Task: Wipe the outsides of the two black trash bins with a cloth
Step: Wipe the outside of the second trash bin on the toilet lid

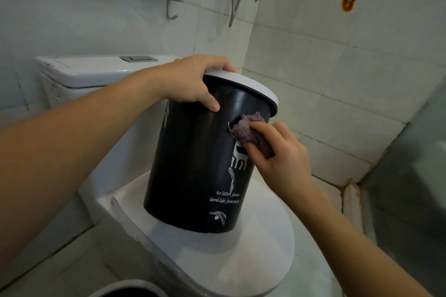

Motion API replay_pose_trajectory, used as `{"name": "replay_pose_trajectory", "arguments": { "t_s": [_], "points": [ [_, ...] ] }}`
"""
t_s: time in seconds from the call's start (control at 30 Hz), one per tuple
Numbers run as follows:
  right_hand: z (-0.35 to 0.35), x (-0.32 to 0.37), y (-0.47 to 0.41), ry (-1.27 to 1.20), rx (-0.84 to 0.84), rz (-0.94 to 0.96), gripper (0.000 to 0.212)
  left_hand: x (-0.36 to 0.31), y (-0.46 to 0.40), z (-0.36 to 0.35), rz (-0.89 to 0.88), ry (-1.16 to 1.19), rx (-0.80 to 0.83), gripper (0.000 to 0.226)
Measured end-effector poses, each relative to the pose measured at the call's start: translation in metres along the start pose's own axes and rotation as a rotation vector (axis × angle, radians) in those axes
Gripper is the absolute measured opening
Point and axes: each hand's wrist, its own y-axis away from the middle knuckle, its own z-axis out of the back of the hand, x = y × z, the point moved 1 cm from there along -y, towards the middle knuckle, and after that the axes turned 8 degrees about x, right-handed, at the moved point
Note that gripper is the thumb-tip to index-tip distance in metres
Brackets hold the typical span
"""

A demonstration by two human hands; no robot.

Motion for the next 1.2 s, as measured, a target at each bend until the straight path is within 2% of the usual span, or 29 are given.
{"name": "replay_pose_trajectory", "arguments": {
  "t_s": [0.27, 0.37, 0.5, 0.63, 0.83, 1.03, 1.2],
  "points": [
    [0.0, 0.003, -0.006, -0.019, -0.031, 0.044, 0.036, 0.011, 0.0, 0.005, -0.019, 0.11, -0.007, 0.066],
    [0.0, 0.003, -0.007, -0.008, -0.032, 0.05, 0.037, 0.007, 0.0, 0.007, -0.025, 0.043, 0.019, 0.07],
    [-0.003, 0.004, -0.006, -0.022, -0.031, 0.043, 0.038, -0.008, -0.004, 0.001, -0.027, -0.144, -0.066, 0.069],
    [-0.008, 0.008, -0.003, -0.014, -0.038, 0.064, 0.038, -0.008, -0.007, -0.01, -0.019, -0.178, -0.074, 0.083],
    [-0.008, 0.003, -0.002, 0.021, 0.011, 0.128, 0.037, -0.001, -0.009, -0.006, -0.009, -0.131, -0.054, 0.077],
    [-0.002, 0.002, -0.024, -0.003, -0.067, -0.012, 0.037, -0.003, -0.01, -0.006, -0.015, -0.156, -0.058, 0.074],
    [-0.011, 0.007, 0.009, -0.014, -0.001, 0.147, 0.031, -0.002, -0.009, -0.005, -0.01, -0.164, -0.047, 0.075]
  ]
}}
